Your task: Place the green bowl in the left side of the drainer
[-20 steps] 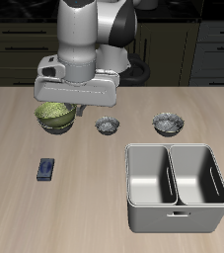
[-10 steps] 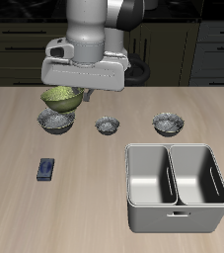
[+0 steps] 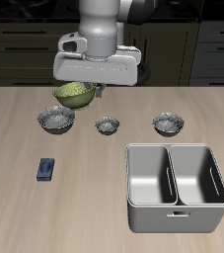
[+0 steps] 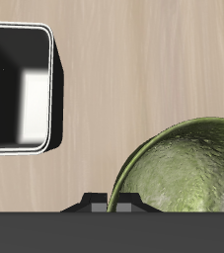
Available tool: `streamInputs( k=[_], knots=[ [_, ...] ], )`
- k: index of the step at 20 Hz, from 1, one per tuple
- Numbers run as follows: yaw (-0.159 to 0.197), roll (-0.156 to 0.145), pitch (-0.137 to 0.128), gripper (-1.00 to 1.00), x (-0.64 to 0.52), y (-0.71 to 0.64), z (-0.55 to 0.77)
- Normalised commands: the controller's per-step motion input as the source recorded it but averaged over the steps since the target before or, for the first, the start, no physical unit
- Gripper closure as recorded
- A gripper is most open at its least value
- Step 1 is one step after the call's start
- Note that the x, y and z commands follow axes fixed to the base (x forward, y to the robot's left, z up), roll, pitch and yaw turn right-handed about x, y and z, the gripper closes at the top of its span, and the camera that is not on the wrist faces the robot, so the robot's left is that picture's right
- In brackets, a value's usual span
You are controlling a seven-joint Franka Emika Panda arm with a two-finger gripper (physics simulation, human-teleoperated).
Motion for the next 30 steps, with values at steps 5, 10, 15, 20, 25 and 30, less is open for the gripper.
streamInputs(
  k=[5,10,15,20,25,30],
  knots=[
    [0.003,0.037,0.016,1.00,0.15,0.44,0.00],
    [0.012,0.030,0.011,1.00,0.11,0.54,0.04],
    [0.014,0.007,0.004,1.00,0.05,0.42,0.15],
    [0.026,0.057,-0.015,1.00,0.17,0.56,0.18],
    [0.017,0.039,0.011,1.00,0.34,0.52,-0.04],
    [0.004,0.052,0.008,1.00,0.22,0.59,0.00]
  ],
)
